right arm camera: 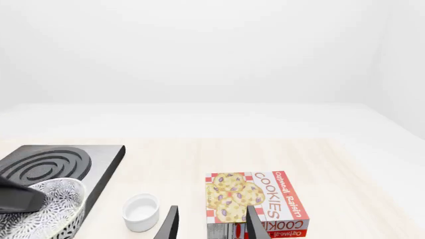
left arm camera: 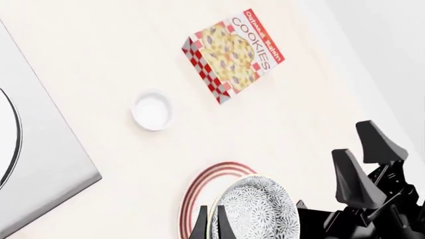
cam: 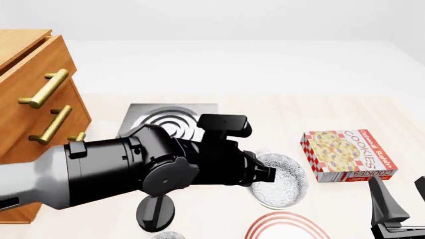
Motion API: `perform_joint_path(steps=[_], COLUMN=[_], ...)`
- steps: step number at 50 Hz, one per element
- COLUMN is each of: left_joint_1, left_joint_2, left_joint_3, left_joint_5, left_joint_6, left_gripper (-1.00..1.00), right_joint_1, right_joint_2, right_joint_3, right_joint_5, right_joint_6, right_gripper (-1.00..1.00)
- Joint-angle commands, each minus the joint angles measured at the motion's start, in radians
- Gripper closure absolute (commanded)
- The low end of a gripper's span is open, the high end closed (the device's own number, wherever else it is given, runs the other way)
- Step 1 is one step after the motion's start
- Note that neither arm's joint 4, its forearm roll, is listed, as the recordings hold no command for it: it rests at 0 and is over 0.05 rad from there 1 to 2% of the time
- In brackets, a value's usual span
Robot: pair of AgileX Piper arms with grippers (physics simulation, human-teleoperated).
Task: Pick the akita bowl on the wooden cabinet and place it on the plate.
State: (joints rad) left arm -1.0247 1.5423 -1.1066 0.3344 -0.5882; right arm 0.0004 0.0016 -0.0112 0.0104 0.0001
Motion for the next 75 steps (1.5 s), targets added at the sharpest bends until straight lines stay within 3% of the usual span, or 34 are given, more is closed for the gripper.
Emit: perform_joint_path(steps=[1,75], left_joint_1=[-0.015,-0.061], left_joint_2=[0.021,0.18], left_joint_3=[0.006,0.027], left_joint_5=[-0.025,-0.149], left_joint_6=[-0.01,-0.098], left_gripper=[1.0,1.0], right_joint_1=[0.0,0.0], right_joint_2=[0.0,0.0], right_joint_3=[0.0,0.0], right_joint_5=[0.0,0.0], right_joint_6=[0.0,0.0], right_gripper=[-1.0,-1.0])
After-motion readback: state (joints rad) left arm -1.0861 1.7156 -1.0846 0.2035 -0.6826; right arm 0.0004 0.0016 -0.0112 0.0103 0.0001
